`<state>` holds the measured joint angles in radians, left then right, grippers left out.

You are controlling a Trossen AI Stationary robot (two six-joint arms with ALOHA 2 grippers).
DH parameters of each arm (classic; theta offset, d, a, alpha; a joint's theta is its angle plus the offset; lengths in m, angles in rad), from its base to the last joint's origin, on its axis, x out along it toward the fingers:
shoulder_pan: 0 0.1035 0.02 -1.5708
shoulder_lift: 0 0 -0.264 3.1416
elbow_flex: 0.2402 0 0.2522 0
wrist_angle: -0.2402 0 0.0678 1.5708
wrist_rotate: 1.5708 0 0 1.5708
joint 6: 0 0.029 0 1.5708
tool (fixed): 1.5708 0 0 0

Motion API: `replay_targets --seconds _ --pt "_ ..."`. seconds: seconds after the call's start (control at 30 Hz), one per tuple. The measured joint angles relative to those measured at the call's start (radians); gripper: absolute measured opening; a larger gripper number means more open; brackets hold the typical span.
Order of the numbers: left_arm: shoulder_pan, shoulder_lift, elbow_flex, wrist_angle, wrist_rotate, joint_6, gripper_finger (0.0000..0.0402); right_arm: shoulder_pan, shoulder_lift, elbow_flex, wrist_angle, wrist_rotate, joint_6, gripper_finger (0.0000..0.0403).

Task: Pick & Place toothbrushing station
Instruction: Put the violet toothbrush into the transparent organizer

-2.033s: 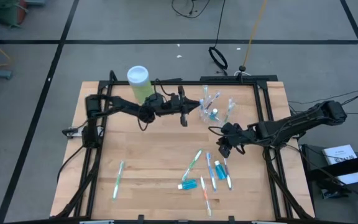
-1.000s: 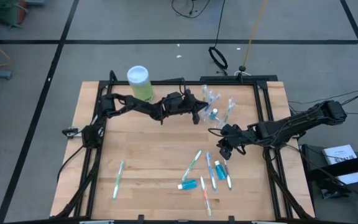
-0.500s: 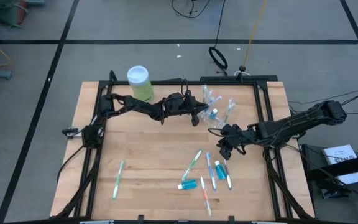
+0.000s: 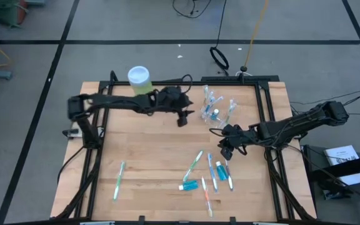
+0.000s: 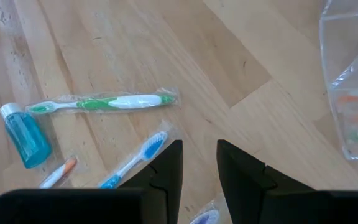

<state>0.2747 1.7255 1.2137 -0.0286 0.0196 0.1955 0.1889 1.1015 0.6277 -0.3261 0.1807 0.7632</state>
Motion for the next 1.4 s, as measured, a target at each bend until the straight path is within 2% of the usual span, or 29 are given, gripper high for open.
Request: replay_targets --seconds 0.2,0.33,0.47,0.67,0.77,0.87,1.0,1.13,1.2,1.3,1.4 --pt "0.002 -0.217 0.000 -0.285 -0.022 -0.037 0.0202 -0.032 0.000 0.000 0.000 0.000 0.002 0.0089" --pt "-0.005 -0.306 -0.001 -0.412 -0.004 -0.022 0.0194 -0.084 0.000 0.000 0.003 0.000 -0.010 0.0089" --pt "-0.010 -0.361 -0.055 -0.412 0.006 -0.021 0.0184 -0.134 0.000 0.000 0.009 0.000 -0.061 0.0089" --pt "-0.007 -0.396 -0.157 -0.379 0.005 -0.023 0.0177 -0.182 0.000 0.000 0.041 0.001 -0.239 0.0089" --pt "-0.007 -0.398 -0.183 -0.370 0.005 -0.031 0.0177 -0.198 0.000 -0.001 0.158 0.000 -0.246 0.0089" --pt "-0.007 -0.397 -0.190 -0.381 0.005 -0.048 0.0177 -0.183 0.000 0.000 0.263 -0.004 -0.183 0.0089" --pt "-0.007 -0.398 -0.190 -0.373 0.005 -0.070 0.0177 -0.119 0.000 0.000 0.361 -0.106 -0.153 0.0089" --pt "-0.007 -0.397 -0.190 -0.344 0.005 -0.077 0.0177 -0.023 0.001 -0.001 0.476 -0.078 -0.088 0.0089" --pt "-0.007 -0.397 -0.190 -0.334 0.005 -0.079 0.0177 0.020 0.001 -0.001 0.614 -0.030 -0.042 0.0089" --pt "-0.007 -0.397 -0.190 -0.307 0.005 -0.097 0.0177 0.063 0.000 0.000 0.845 -0.024 -0.109 0.0089" --pt "-0.007 -0.404 -0.190 -0.301 0.005 -0.099 0.0177 0.082 -0.006 0.001 0.892 -0.026 -0.207 0.0089"
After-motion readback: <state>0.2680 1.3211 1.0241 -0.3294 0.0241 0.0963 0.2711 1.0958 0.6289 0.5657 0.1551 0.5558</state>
